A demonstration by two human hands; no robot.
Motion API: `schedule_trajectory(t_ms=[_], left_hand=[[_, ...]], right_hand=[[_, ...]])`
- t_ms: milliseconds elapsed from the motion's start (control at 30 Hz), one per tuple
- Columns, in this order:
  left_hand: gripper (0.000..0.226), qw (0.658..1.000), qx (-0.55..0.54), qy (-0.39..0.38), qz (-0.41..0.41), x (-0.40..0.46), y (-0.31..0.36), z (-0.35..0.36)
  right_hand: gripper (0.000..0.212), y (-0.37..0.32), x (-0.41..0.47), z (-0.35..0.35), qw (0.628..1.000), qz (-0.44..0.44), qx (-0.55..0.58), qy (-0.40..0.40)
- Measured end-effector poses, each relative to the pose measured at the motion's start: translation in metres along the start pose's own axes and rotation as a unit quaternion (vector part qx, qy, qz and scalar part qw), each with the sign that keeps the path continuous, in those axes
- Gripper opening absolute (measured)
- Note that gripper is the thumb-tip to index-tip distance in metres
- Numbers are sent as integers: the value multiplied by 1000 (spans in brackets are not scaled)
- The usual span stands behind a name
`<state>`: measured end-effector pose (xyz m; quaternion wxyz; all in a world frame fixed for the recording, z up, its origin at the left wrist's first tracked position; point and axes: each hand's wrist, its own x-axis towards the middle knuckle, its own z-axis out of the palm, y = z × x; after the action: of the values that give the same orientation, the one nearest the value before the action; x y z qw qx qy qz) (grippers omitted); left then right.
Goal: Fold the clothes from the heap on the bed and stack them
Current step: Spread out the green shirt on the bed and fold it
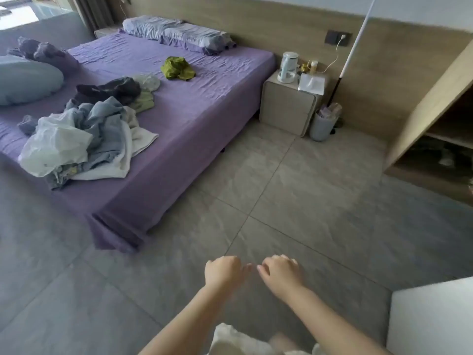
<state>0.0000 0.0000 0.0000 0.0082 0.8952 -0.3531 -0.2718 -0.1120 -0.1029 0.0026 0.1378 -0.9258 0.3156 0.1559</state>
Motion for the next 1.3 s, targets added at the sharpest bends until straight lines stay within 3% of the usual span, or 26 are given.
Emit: schedule_trajectory(t_ms=[300, 833, 1167, 1300], left_hand=[[48, 1000, 3, -19, 6, 47, 17, -2], [47, 998, 10, -34, -50, 168, 104, -50], [49, 998, -4, -17, -65, 236, 112, -78], [44, 999, 36, -31, -26, 280, 108, -91]], right_hand=[[38, 34, 41, 3, 998, 17, 42, -41], [38, 140, 178, -58, 997, -49, 24, -60], [38, 153, 248, -89, 995, -57, 27, -73], [38, 151, 286, -100, 997, -35, 36, -63]])
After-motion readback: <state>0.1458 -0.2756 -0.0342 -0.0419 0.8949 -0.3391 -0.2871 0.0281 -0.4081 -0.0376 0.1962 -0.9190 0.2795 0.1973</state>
